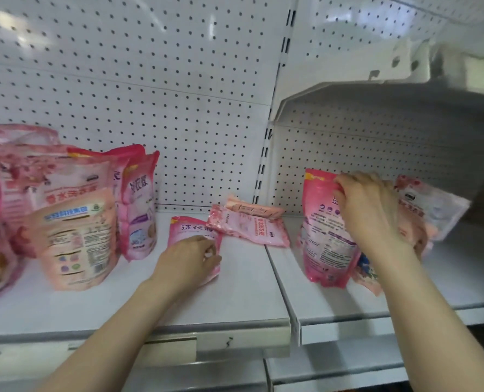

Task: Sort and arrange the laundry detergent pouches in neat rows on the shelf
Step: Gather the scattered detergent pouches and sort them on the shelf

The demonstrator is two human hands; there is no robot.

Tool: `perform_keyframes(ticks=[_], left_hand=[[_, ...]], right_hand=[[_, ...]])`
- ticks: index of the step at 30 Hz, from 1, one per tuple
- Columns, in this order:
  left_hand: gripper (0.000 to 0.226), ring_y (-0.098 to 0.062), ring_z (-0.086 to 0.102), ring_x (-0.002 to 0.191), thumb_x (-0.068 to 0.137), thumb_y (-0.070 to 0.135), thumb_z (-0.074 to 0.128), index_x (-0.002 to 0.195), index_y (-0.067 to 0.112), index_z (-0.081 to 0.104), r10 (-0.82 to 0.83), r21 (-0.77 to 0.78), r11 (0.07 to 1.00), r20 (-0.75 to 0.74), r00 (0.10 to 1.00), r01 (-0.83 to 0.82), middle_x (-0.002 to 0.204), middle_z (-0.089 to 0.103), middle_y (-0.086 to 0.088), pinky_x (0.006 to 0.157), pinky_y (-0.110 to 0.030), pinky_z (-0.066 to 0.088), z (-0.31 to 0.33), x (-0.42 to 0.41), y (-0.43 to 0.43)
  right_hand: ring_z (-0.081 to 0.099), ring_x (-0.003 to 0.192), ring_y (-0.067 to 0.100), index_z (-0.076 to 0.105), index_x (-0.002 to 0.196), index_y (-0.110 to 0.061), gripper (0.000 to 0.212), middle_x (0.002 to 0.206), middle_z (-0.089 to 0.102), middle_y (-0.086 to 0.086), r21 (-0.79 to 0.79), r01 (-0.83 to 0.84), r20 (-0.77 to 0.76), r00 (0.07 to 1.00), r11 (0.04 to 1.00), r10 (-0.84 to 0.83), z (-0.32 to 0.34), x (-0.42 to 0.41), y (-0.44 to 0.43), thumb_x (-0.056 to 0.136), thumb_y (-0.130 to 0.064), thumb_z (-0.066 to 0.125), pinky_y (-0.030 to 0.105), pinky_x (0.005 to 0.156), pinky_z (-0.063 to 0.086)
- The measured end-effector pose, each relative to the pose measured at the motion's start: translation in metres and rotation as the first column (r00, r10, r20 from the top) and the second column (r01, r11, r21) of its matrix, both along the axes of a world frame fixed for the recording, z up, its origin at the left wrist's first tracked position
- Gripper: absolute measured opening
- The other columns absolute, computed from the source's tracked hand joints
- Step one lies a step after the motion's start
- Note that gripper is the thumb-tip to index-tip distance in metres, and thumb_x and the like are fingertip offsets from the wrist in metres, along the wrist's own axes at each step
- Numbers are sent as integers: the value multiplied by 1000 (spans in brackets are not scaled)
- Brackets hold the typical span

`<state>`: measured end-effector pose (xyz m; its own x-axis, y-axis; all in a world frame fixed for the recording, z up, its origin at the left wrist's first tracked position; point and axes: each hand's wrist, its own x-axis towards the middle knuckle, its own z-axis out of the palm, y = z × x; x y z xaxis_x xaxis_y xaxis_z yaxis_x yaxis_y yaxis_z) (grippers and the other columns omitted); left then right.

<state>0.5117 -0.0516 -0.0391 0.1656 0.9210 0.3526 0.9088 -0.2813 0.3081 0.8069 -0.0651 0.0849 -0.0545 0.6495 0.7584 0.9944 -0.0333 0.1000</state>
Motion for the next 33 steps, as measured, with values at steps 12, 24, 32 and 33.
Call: perform_keyframes(ticks=[12, 24, 32, 33], left_hand=[[39, -13, 60, 97, 82, 50, 35, 103, 32, 62, -55, 57, 997, -59, 997, 59, 110, 63, 14, 66, -26, 38, -12, -25, -19], [43, -11, 61, 105, 83, 51, 35, 110, 37, 65, -20, 26, 999, -36, 999, 21, 121, 62, 19, 75, -25, 43, -5, -28, -33], [43, -25, 61, 83, 97, 45, 46, 76, 13, 66, 161, -247, 964, 245, 956, -99, 82, 66, -5, 66, -30, 39, 12, -41, -8], [40, -26, 59, 83, 96, 44, 49, 78, 10, 63, 184, -307, 946, 233, 955, -108, 83, 63, -8, 64, -30, 38, 12, -41, -6]], right_hand=[[60, 110, 32, 59, 117, -10, 30, 118, 66, 12, -570, -147, -97, 989, 809, 111, -123, -95, 73, 101, -28, 41, 38, 96, 43], [59, 78, 30, 58, 70, -18, 40, 74, 63, 8, -580, -451, -342, 891, 679, 300, -130, -124, 25, 89, -52, 46, 35, 70, 47], [60, 107, 31, 62, 113, -11, 75, 117, 62, 13, -792, -62, -218, 958, 607, -186, -110, -89, 45, 80, -77, 51, 35, 83, 50], [62, 102, 29, 63, 107, -11, 74, 110, 64, 10, -813, -80, -229, 954, 576, -191, -108, -90, 45, 77, -78, 53, 33, 78, 49]])
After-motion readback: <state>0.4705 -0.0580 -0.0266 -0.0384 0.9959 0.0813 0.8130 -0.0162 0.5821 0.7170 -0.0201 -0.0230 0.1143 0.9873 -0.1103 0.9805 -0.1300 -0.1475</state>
